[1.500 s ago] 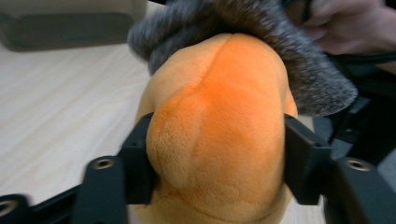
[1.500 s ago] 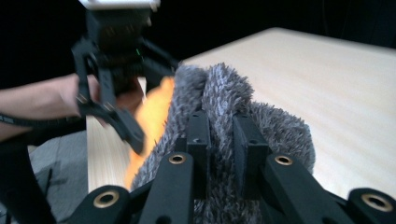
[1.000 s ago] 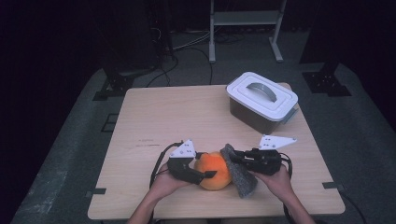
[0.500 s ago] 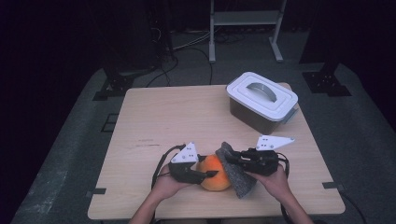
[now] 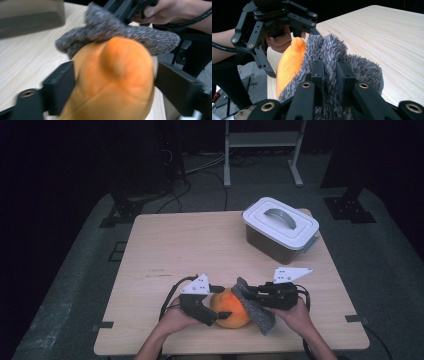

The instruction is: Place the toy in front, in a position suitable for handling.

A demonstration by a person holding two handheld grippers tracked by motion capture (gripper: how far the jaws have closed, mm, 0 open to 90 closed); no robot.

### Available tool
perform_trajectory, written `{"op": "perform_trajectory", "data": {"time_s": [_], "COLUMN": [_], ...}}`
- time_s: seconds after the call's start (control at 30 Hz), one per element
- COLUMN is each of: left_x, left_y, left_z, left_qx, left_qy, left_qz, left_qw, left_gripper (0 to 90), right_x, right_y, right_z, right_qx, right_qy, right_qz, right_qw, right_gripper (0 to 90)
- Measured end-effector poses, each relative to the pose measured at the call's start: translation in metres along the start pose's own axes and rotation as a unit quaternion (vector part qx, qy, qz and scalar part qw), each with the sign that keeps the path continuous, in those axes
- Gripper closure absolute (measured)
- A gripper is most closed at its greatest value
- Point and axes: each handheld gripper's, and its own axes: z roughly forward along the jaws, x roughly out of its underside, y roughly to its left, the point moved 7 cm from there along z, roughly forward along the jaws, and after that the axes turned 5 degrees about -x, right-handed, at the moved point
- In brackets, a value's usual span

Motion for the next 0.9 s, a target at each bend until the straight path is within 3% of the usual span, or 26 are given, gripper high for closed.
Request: {"op": "perform_trajectory", "data": {"time_s": [0.07, 0.13, 0.2, 0.27, 0.33, 0.4, 0.43, 0.5, 0.7, 0.8, 0.9], "left_x": [0.006, 0.008, 0.008, 0.006, 0.004, 0.003, 0.003, 0.004, 0.005, 0.005, 0.004], "left_y": [0.001, 0.000, -0.003, -0.009, -0.017, -0.019, -0.018, -0.015, -0.015, -0.016, -0.019], "left_z": [0.005, 0.008, 0.007, 0.007, 0.010, 0.010, 0.009, 0.007, 0.007, 0.009, 0.010], "left_qx": [0.007, 0.009, 0.004, 0.000, -0.006, -0.016, -0.017, -0.017, -0.004, 0.007, 0.006], "left_qy": [0.018, 0.015, 0.017, 0.015, 0.024, 0.033, 0.032, 0.029, 0.026, 0.024, 0.026], "left_qz": [-0.010, -0.004, 0.020, 0.056, 0.091, 0.114, 0.112, 0.103, 0.100, 0.097, 0.108], "left_qw": [0.9998, 0.9998, 0.9996, 0.9983, 0.9955, 0.9928, 0.9931, 0.9941, 0.9947, 0.9950, 0.9938], "left_gripper": [9.8, 15.9, 30.8, 39.9, 41.7, 42.3, 42.9, 43.2, 41.5, 40.4, 40.1], "right_x": [0.002, 0.003, 0.001, -0.005, -0.012, -0.013, -0.011, -0.008, 0.007, 0.007, -0.004], "right_y": [-0.001, -0.003, -0.003, 0.000, 0.008, 0.014, 0.014, 0.008, -0.008, -0.004, 0.006], "right_z": [-0.002, -0.003, -0.005, -0.006, -0.005, 0.002, 0.004, 0.003, -0.007, -0.007, -0.003], "right_qx": [0.001, 0.000, -0.003, -0.007, -0.025, -0.028, -0.026, -0.029, 0.004, 0.003, -0.010], "right_qy": [0.002, 0.003, 0.002, -0.013, -0.030, -0.014, -0.007, -0.011, 0.015, 0.011, -0.005], "right_qz": [0.002, 0.006, 0.009, 0.007, 0.002, -0.010, -0.015, 0.002, 0.019, 0.019, 0.009], "right_qw": [1.0000, 1.0000, 1.0000, 0.9999, 0.9992, 0.9995, 0.9995, 0.9995, 0.9997, 0.9998, 0.9999], "right_gripper": [77.3, 77.1, 77.1, 77.2, 77.1, 77.1, 77.1, 77.2, 77.1, 77.2, 77.1]}}
